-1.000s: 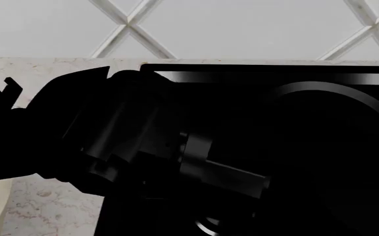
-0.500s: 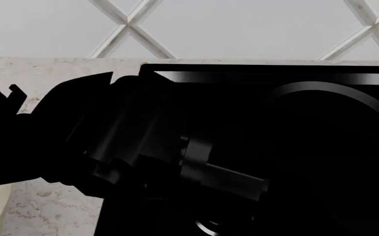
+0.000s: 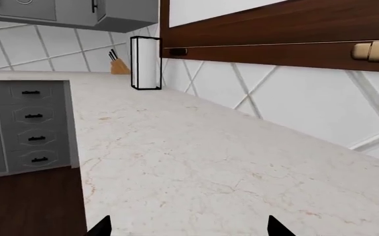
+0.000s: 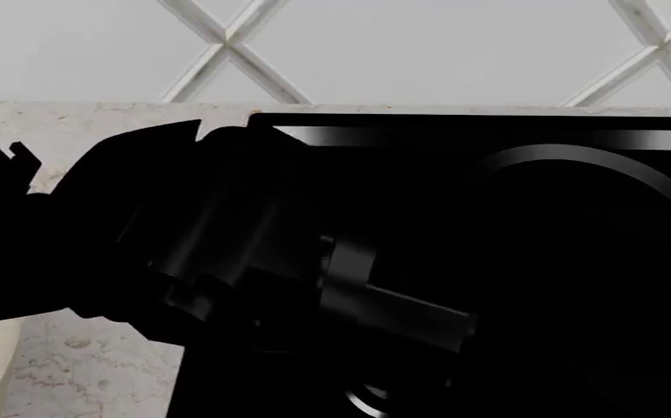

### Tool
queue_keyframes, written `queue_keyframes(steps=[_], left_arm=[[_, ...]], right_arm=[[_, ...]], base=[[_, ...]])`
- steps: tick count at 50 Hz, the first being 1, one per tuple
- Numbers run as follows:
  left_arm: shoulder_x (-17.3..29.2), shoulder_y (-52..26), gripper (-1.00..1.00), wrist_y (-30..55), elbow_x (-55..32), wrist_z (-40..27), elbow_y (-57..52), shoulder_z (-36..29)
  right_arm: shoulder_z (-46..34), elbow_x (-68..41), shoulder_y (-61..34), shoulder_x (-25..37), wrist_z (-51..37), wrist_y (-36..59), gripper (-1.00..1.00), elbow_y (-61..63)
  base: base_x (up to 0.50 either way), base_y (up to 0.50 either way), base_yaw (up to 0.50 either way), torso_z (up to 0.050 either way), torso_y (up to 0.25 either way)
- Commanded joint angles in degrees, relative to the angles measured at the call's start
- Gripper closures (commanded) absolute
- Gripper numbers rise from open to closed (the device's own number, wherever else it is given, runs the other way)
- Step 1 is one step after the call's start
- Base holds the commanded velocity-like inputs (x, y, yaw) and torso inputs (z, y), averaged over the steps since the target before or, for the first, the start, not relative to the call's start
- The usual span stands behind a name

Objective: Pick the lime from the pan and place it in the bowl.

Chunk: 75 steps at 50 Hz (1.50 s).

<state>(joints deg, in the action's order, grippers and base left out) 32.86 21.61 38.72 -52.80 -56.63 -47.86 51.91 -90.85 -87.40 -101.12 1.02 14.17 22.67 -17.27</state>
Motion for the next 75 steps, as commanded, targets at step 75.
queue_keyframes(steps=[75], left_arm=[[1.8, 0.1, -1.0, 1.7, -7.79, -2.01, -6.06, 4.68]], right_arm=[[14.2, -14.94, -22.94, 30.55, -37.71, -2.84, -1.0, 44.98]], base=[[0.0, 0.0, 0.0, 0.0, 0.0]])
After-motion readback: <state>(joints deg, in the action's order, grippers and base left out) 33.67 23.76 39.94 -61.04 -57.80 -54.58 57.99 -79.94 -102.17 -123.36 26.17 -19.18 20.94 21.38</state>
